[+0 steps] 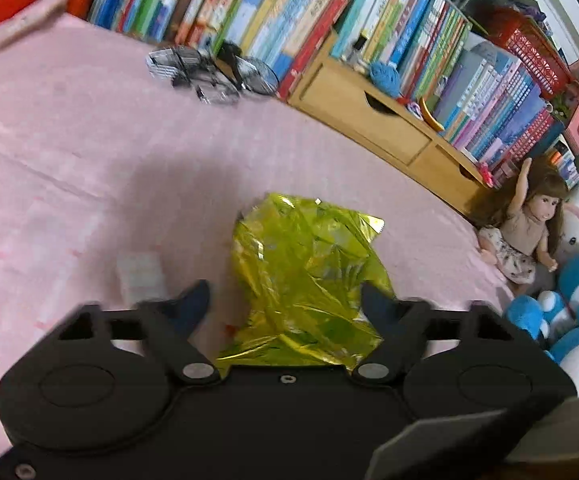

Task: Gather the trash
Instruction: 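Grasp the gold foil bag with the left gripper, then hold the gold foil bag with the left gripper while the right gripper grasps the orange peel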

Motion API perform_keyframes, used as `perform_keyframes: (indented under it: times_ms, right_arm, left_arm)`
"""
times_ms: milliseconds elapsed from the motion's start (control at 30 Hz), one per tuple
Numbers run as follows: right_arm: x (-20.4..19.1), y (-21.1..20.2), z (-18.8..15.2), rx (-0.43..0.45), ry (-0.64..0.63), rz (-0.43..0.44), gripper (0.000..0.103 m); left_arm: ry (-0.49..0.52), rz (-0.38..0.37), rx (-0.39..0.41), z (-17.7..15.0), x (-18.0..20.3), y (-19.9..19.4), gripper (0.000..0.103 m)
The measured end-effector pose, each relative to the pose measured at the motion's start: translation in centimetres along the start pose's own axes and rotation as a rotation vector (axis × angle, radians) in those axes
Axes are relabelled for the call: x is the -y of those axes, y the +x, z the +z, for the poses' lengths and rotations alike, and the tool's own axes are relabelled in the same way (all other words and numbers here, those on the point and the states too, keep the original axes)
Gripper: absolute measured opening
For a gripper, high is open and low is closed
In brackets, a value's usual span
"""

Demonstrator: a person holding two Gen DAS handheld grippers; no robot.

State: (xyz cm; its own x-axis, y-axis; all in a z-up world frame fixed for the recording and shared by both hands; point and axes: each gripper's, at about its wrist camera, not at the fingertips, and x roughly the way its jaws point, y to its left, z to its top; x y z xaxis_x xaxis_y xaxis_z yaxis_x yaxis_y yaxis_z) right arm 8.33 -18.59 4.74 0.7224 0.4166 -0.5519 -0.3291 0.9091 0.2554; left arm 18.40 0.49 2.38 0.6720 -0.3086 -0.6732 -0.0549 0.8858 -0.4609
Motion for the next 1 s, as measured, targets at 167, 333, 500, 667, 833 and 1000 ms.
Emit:
perform_keyframes:
  times_ms: [167,333,500,667,833,1000]
  right_arm:
    - [1.1,0.2,0.0,0.001,0.076,0.051,0.089]
    - [0.9,-0.1,-0.4,-0.022,0.057,0.067,0.059]
    - [1.3,-0.5,-0.7,0.002,0.102,0.074,0.025]
    - [1.8,-1.7,-0.7,0.049,0.142,0.05,0.027]
    - [1.3,-1.9,-0.5,0.08,0.079,-0.014,0.082]
    - [0.6,1.2,0.7,-0.003,0.01,-0.055,0.085]
  left_arm:
    - [0.03,-0.015,-0.005,-0.1,0.6,-0.1,0.023]
    - [0.034,-0.056,0.034,0.3,1.5,-2.0,0.019]
    - [0.041,-0.062,0.103,0.5,2.0,-4.8,0.018]
    - [0.032,-0.078,0.159,0.9,1.7,-7.8,0.017]
    - [0.034,-0.07,0.24,0.8,0.9,-11.2,0.017]
    - [0.074,-0.053,0.299,0.3,0.3,-14.0,0.017]
